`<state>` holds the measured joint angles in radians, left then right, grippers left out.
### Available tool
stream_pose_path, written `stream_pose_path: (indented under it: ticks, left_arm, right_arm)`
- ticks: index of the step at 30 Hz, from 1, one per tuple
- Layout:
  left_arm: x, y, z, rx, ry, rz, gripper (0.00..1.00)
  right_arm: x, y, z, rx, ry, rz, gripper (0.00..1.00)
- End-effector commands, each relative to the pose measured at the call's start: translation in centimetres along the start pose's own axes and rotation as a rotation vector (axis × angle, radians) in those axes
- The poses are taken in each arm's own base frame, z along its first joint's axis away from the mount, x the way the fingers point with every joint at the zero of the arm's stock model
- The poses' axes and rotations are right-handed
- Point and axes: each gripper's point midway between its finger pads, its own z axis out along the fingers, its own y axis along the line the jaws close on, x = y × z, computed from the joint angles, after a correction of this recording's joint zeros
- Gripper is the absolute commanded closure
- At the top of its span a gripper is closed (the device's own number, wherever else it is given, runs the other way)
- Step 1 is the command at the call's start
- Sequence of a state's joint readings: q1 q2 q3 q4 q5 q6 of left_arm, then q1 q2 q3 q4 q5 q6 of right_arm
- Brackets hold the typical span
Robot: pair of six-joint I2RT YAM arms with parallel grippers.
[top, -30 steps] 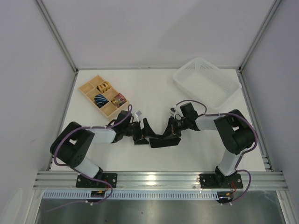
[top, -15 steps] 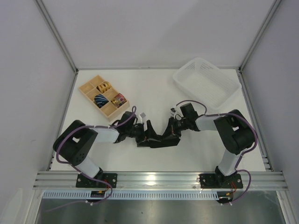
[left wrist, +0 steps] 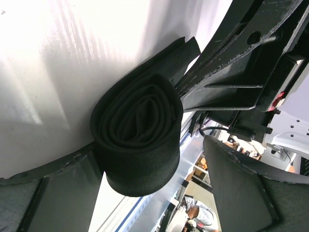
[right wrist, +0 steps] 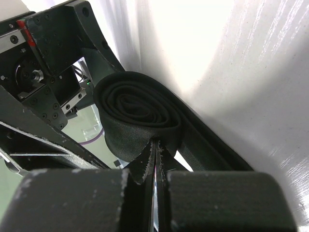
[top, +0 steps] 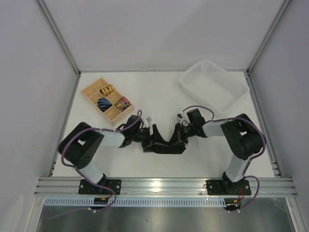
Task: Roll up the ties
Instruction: Place the rolled tie into the container
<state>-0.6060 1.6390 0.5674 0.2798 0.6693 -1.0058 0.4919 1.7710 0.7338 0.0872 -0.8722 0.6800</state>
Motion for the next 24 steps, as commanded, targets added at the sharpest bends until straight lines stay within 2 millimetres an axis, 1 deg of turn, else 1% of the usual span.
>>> stream_pose_path:
  ticks: [1,8,12,14,16,19,20,22,24]
  left_arm:
    - [0.4,3.7,1.0,-0.138,-0.008,-0.017,0.13]
    - [0.0,4.1,1.4,-0.208,0.005,0.042,0.16]
    - [0.1,4.3,1.6,-0.262,0.018,0.062,0.25]
    - [-0.3,4.2,1.6,-0.282,0.005,0.084,0.28]
    - [0.0,4.8,1.4,-0.328,0.02,0.08,0.35]
    - [-0.4,5.0,1.4,-0.351,0.006,0.087,0.41]
    - [-0.4,5.0,1.4,-0.357,0.004,0.093,0.46]
    - [-0.6,5.2,1.2,-0.376,-0.001,0.1,0.51]
    - [-0.8,5.3,1.1,-0.395,-0.005,0.112,0.63]
  right_arm:
    - [-0.3,-0.1,0.2,-0.003,-0.012,-0.025,1.0]
    - [-0.3,-0.2,0.3,-0.005,-0.008,-0.026,1.0]
    - [-0.3,-0.3,0.3,-0.002,-0.008,-0.028,1.0]
    - [-0.3,-0.3,0.3,0.0,-0.008,-0.028,1.0]
    - [-0.4,-0.1,0.2,-0.002,-0.011,-0.033,1.0]
    - [-0.5,0.0,0.2,-0.003,-0.013,-0.035,1.0]
    - [-0.6,0.0,0.2,-0.003,-0.013,-0.035,1.0]
    - [-0.6,0.1,0.2,-0.004,-0.015,-0.037,1.0]
    - [-0.6,0.1,0.2,-0.003,-0.013,-0.038,1.0]
